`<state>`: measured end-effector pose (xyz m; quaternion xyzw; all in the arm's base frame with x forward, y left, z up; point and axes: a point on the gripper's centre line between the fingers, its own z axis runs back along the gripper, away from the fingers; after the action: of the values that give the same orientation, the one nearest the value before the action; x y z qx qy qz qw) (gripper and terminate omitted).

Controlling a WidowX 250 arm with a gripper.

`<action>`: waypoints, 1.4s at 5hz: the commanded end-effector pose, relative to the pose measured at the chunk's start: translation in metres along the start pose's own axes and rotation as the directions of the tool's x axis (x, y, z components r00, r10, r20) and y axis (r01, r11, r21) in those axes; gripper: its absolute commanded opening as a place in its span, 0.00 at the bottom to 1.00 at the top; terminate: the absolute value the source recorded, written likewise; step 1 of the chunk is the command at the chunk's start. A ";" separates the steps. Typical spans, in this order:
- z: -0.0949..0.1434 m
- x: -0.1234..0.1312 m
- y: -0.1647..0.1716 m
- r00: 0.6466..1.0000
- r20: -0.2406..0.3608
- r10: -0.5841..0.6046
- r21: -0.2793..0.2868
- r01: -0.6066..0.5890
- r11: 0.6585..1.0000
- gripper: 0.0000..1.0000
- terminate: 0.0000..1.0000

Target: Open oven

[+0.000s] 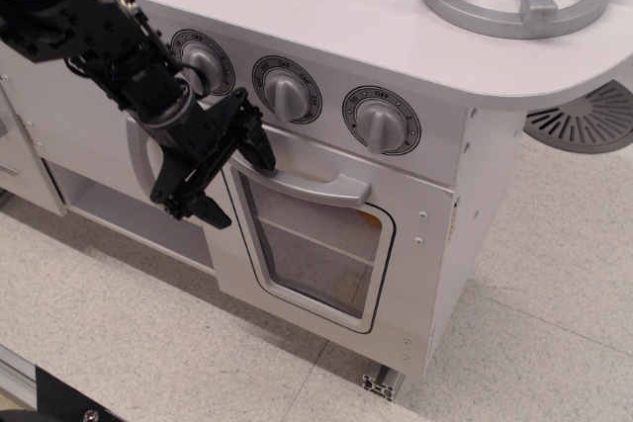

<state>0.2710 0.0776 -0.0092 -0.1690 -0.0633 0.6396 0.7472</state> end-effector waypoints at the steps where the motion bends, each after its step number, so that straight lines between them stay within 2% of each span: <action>1: -0.013 0.005 -0.011 0.999 0.047 -0.023 -0.012 0.024 1.000 1.00 0.00; 2: -0.012 0.006 -0.007 0.998 0.046 -0.031 0.021 0.030 0.999 1.00 0.00; 3: -0.001 0.007 0.008 0.996 0.071 -0.050 0.049 0.047 0.998 1.00 0.00; 4: 0.017 0.005 0.026 0.988 0.067 -0.140 0.158 0.128 0.979 1.00 0.00; 5: 0.033 0.004 0.037 0.968 0.091 -0.235 0.270 0.203 0.941 1.00 0.00; 6: 0.054 0.000 0.041 0.938 0.075 -0.339 0.325 0.299 0.897 1.00 0.00; 7: 0.075 0.003 0.032 0.897 0.108 -0.428 0.352 0.368 0.861 1.00 0.00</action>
<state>0.2079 0.0946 0.0378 0.0343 -0.0378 0.4831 0.8741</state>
